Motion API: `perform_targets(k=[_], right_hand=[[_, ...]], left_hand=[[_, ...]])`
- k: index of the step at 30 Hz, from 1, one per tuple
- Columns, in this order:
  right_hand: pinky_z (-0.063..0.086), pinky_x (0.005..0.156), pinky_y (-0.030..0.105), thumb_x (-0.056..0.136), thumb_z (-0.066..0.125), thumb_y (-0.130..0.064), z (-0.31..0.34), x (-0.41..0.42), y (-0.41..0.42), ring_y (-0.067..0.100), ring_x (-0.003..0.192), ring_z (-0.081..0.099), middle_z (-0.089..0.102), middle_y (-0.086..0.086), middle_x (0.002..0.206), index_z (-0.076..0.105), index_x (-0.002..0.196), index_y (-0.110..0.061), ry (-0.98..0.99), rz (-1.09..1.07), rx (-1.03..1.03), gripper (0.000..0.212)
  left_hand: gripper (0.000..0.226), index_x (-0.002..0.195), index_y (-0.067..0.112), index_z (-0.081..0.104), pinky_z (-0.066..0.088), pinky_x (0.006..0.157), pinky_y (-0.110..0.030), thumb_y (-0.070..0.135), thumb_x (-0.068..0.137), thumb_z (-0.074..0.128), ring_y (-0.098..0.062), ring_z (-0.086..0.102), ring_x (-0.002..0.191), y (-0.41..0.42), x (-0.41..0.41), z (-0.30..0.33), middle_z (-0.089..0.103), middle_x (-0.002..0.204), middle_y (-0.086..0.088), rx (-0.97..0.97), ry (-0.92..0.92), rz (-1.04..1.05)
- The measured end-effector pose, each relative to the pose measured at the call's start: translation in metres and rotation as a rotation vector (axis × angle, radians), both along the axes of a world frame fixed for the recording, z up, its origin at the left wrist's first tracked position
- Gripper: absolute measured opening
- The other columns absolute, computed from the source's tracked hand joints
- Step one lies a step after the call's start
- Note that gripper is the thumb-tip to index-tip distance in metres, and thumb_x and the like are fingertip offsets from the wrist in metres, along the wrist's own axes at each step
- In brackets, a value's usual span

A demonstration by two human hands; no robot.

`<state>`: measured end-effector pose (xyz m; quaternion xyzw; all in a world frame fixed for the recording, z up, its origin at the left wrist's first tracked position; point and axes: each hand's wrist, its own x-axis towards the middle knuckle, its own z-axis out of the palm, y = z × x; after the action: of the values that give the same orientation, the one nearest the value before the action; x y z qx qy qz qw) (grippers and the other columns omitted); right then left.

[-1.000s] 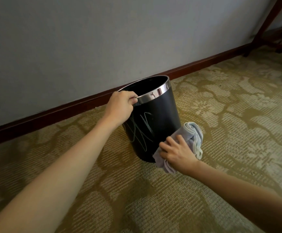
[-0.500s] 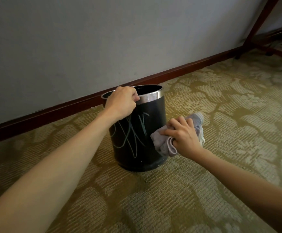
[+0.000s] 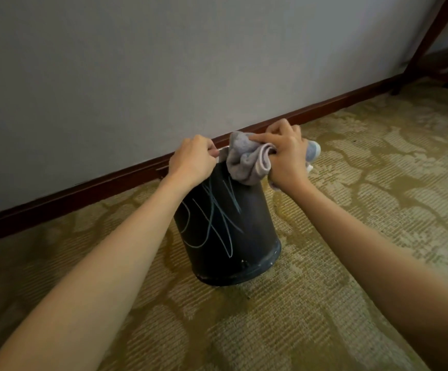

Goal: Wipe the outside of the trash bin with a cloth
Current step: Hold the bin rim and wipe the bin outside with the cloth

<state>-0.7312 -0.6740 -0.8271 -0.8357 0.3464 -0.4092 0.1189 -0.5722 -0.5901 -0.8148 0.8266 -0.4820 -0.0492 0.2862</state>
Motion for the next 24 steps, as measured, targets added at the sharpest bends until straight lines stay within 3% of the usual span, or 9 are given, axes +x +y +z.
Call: perform_targets(k=[5, 7, 10, 12, 15, 21, 24], right_hand=[[0.034, 0.076, 0.041, 0.077, 0.073, -0.014, -0.031, -0.009, 0.030, 0.028, 0.088, 0.046, 0.056, 0.003, 0.094, 0.073, 0.103, -0.031, 0.273, 0.103, -0.086, 0.031], [0.036, 0.071, 0.041, 0.070, 0.075, -0.008, -0.055, -0.030, 0.042, 0.029, 0.083, 0.049, 0.057, 0.002, 0.088, 0.075, 0.098, -0.028, 0.407, 0.232, -0.188, 0.034], [0.027, 0.069, 0.036, 0.067, 0.074, -0.007, -0.085, -0.060, 0.055, 0.024, 0.080, 0.047, 0.055, -0.001, 0.085, 0.073, 0.097, -0.032, 0.508, 0.331, -0.173, 0.039], [0.023, 0.071, 0.032, 0.065, 0.076, -0.007, -0.094, -0.068, 0.053, 0.023, 0.078, 0.046, 0.053, -0.002, 0.084, 0.072, 0.097, -0.033, 0.523, 0.317, -0.134, 0.041], [0.024, 0.071, 0.032, 0.060, 0.080, -0.003, -0.095, -0.067, 0.048, 0.022, 0.077, 0.047, 0.053, -0.003, 0.083, 0.073, 0.092, -0.034, 0.505, 0.279, -0.122, 0.044], [0.032, 0.068, 0.036, 0.059, 0.079, 0.004, -0.095, -0.064, 0.043, 0.020, 0.077, 0.044, 0.053, -0.002, 0.082, 0.074, 0.090, -0.032, 0.449, 0.249, -0.143, 0.048], [0.033, 0.067, 0.036, 0.058, 0.079, 0.008, -0.093, -0.059, 0.039, 0.019, 0.077, 0.043, 0.054, -0.001, 0.081, 0.075, 0.090, -0.031, 0.434, 0.254, -0.161, 0.050]], left_hand=[[0.021, 0.070, 0.024, 0.054, 0.043, 0.069, -0.034, 0.012, 0.087, 0.053, -0.031, 0.059, 0.087, -0.006, 0.015, -0.001, 0.063, 0.086, -0.006, 0.018, 0.003, 0.009], [0.020, 0.072, 0.023, 0.056, 0.041, 0.070, -0.032, 0.012, 0.088, 0.053, -0.030, 0.059, 0.087, -0.004, 0.026, -0.002, 0.061, 0.085, -0.006, 0.013, 0.016, 0.006], [0.024, 0.068, 0.018, 0.059, 0.037, 0.062, -0.027, 0.013, 0.090, 0.052, -0.021, 0.057, 0.074, -0.002, 0.037, -0.003, 0.061, 0.073, -0.002, -0.020, 0.083, -0.060], [0.028, 0.065, 0.018, 0.059, 0.035, 0.055, -0.023, 0.013, 0.092, 0.050, -0.012, 0.053, 0.066, 0.002, 0.036, -0.002, 0.059, 0.069, 0.001, -0.033, 0.133, -0.120], [0.027, 0.072, 0.022, 0.058, 0.034, 0.057, -0.019, 0.019, 0.096, 0.047, -0.005, 0.052, 0.068, 0.005, 0.033, -0.001, 0.059, 0.073, 0.004, -0.013, 0.144, -0.208], [0.022, 0.107, 0.023, 0.060, 0.042, 0.088, -0.036, 0.024, 0.101, 0.039, -0.015, 0.056, 0.098, 0.028, 0.061, -0.005, 0.063, 0.105, 0.000, 0.035, 0.258, -0.219], [0.025, 0.110, 0.021, 0.060, 0.042, 0.093, -0.037, 0.017, 0.101, 0.038, -0.019, 0.055, 0.104, 0.042, 0.076, -0.016, 0.062, 0.110, -0.003, -0.009, 0.302, -0.149]])
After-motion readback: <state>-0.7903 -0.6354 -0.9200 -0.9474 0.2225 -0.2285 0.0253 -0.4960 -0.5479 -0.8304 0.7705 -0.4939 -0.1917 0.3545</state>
